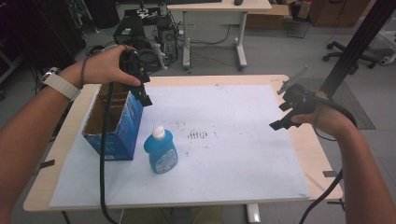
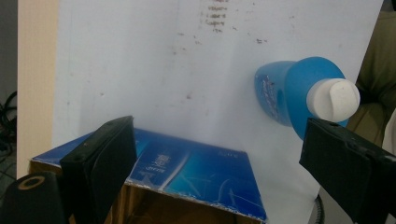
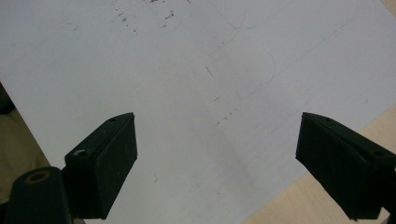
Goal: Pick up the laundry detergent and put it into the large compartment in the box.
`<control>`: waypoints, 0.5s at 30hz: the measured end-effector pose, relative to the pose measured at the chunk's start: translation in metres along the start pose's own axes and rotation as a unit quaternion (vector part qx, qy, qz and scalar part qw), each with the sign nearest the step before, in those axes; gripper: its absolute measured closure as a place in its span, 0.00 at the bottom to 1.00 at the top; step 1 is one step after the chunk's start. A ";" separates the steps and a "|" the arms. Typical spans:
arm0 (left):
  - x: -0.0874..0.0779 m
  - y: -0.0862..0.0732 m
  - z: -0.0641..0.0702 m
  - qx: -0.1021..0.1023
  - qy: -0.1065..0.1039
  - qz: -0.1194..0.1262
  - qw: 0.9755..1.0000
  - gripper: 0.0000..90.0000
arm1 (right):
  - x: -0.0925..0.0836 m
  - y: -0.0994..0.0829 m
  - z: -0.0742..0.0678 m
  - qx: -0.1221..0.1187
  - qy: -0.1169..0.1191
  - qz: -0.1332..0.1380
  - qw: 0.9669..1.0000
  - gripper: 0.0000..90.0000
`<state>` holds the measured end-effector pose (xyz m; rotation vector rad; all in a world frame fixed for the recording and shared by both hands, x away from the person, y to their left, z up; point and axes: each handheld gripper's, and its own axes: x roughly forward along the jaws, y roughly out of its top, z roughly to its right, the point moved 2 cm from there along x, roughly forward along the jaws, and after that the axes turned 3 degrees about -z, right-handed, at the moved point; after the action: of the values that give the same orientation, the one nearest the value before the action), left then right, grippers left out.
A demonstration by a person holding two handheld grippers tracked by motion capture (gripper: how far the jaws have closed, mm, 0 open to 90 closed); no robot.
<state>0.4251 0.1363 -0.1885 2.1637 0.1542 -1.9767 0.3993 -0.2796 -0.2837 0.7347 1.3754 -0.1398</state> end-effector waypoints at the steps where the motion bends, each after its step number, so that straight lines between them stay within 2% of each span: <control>1: 0.000 0.000 0.001 -0.002 0.000 0.001 1.000 0.12 | 0.000 0.000 0.000 0.000 0.000 0.000 1.000 0.14; 7: -0.003 0.001 0.004 -0.008 0.003 -0.002 1.000 0.13 | -0.002 -0.002 -0.001 0.000 -0.002 0.000 1.000 0.14; 15: -0.008 0.001 0.008 -0.019 0.002 0.006 1.000 0.12 | -0.002 -0.002 -0.004 -0.004 -0.001 0.001 1.000 0.14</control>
<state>0.4166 0.1344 -0.1811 2.1405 0.1774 -1.9455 0.3951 -0.2794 -0.2829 0.7289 1.3728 -0.1330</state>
